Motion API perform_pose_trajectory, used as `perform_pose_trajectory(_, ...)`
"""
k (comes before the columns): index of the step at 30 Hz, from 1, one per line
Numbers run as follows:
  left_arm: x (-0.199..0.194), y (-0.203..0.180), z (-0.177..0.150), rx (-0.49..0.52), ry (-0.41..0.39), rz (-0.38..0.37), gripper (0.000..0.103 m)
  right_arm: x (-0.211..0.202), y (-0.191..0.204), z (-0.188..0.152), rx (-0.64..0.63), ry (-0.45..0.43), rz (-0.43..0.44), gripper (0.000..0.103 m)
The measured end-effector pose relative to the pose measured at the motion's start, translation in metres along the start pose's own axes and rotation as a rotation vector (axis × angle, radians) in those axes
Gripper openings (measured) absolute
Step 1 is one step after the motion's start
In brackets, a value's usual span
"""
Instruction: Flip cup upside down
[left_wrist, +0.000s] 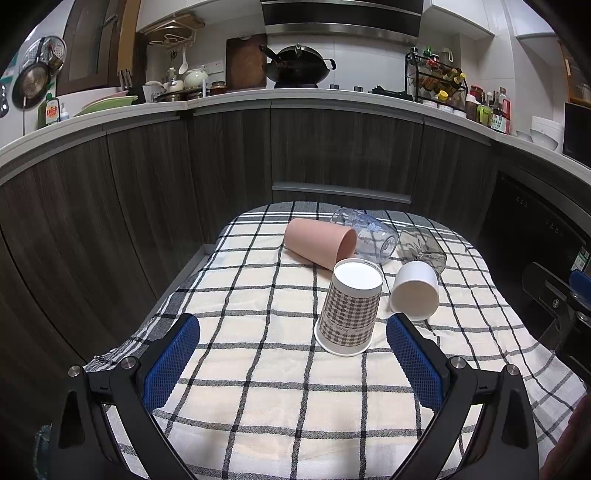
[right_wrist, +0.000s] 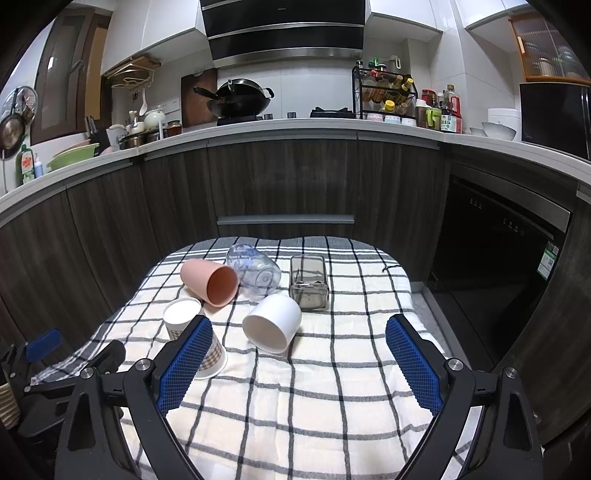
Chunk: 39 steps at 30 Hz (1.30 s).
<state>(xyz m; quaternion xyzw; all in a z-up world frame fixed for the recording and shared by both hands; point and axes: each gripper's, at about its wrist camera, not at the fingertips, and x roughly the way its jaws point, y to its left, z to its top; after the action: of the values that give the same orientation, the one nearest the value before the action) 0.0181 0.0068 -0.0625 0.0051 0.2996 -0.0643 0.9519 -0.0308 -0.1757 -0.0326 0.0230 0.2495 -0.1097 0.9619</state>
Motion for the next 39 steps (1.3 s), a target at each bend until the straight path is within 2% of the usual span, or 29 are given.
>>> perform_pose_trajectory(39, 0.0003, 0.0013, 0.0005, -0.003, 0.009, -0.008, 0.103, 0.0028, -0.001, -0.0018, 0.014, 0.019, -0.004, 0.095)
